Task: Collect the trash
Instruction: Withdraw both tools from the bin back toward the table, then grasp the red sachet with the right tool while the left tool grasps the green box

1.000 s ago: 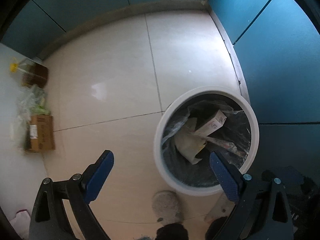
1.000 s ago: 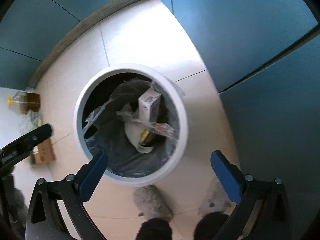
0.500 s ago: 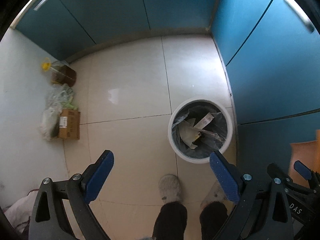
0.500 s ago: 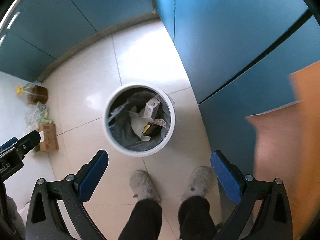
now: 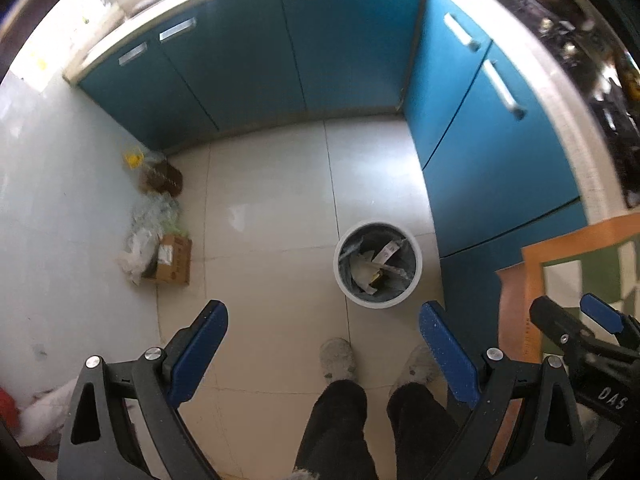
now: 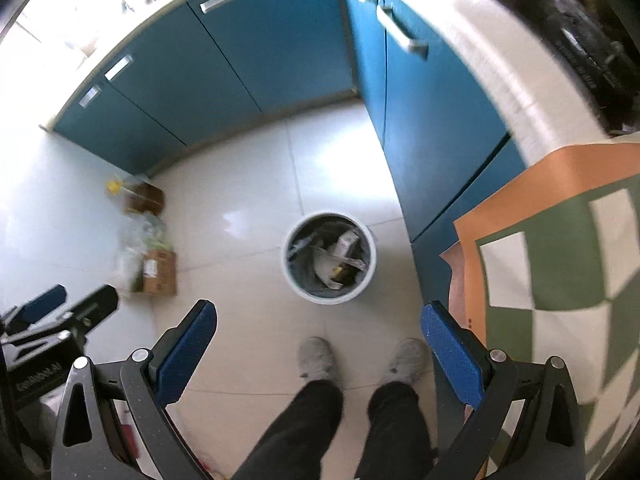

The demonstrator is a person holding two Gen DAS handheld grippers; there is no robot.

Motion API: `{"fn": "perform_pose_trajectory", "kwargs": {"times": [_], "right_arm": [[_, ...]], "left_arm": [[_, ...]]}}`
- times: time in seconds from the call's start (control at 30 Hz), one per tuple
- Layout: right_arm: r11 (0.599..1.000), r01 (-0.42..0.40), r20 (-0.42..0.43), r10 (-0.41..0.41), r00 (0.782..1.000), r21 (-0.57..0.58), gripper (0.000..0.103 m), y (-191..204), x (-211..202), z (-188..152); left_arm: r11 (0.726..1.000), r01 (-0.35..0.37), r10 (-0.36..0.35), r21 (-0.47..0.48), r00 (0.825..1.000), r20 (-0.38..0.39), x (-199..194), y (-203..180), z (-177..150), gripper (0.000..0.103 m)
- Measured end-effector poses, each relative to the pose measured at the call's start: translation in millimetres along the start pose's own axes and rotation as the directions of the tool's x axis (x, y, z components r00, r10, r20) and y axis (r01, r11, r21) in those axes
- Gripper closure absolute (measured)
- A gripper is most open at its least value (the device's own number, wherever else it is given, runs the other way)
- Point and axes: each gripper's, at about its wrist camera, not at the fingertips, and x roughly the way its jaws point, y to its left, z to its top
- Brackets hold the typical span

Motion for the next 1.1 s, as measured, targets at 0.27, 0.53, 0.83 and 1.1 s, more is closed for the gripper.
{"fn": "perform_pose_trajectory", "kwargs": {"times": [0.27,0.53,0.83,1.1], "right_arm": [[0.949,-0.042,0.140,-0.002,0.990,0.312,0.000,-127.4,-102.8,6.5],[0.722,0.170,0.079,-0.298,0.951,0.671,0.000,-345.2,-132.0,-36.0],[0.720,0.243,0.110,-0.405,0.908,0.650,0.058,-385.6,-109.3,-41.2],[0.676,0.064,0.215,-0.320,0.923,0.734,0.094,-436.2,-149.5,-79.6]], "left_arm": [[0.977,0.019,-0.051,0.214,0.988,0.144,-73.9,-120.4,42.4,0.005],[0.888,0.018,-0.094,0.460,0.985,0.144,-70.6,-321.1,58.3,0.005],[0.819,-0.014,-0.036,0.574,0.996,0.076,-42.0,-431.0,53.2,0.005],[0.857,0.155,-0.101,0.492,0.986,-0.135,-36.8,-491.2,64.7,0.005]]}}
